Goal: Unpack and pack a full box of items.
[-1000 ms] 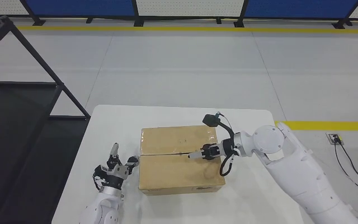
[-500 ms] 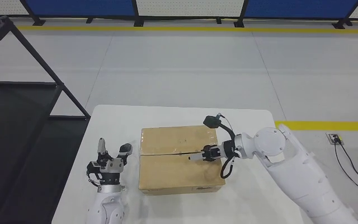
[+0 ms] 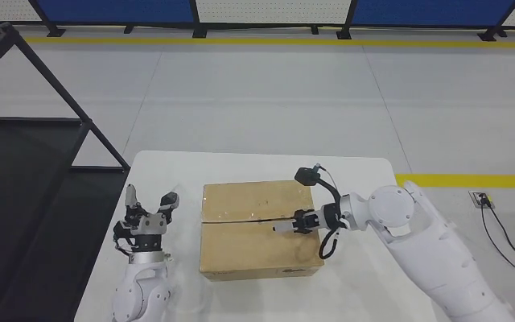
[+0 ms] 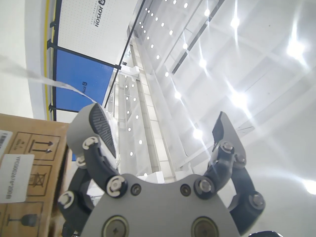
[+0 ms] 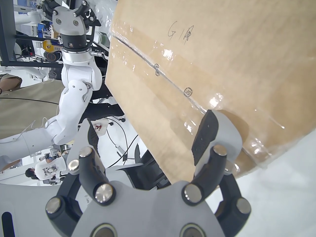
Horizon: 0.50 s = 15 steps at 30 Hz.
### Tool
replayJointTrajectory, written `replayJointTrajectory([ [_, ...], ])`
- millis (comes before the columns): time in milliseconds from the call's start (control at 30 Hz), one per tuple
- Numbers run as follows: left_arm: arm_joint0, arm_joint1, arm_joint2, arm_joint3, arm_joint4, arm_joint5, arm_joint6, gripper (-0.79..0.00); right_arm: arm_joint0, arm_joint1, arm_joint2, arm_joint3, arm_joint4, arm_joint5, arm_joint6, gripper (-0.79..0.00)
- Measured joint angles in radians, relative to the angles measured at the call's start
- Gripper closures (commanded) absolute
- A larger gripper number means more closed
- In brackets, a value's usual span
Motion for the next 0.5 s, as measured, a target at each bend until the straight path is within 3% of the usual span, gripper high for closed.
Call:
replayJointTrajectory([
  [500,0.102,-0.008,-0.015,-0.158,0.136,-0.06,-0.043,-0.785,-0.007,0.002,0.001,-0.005,0.0,-0.005,-0.002,-0.785],
])
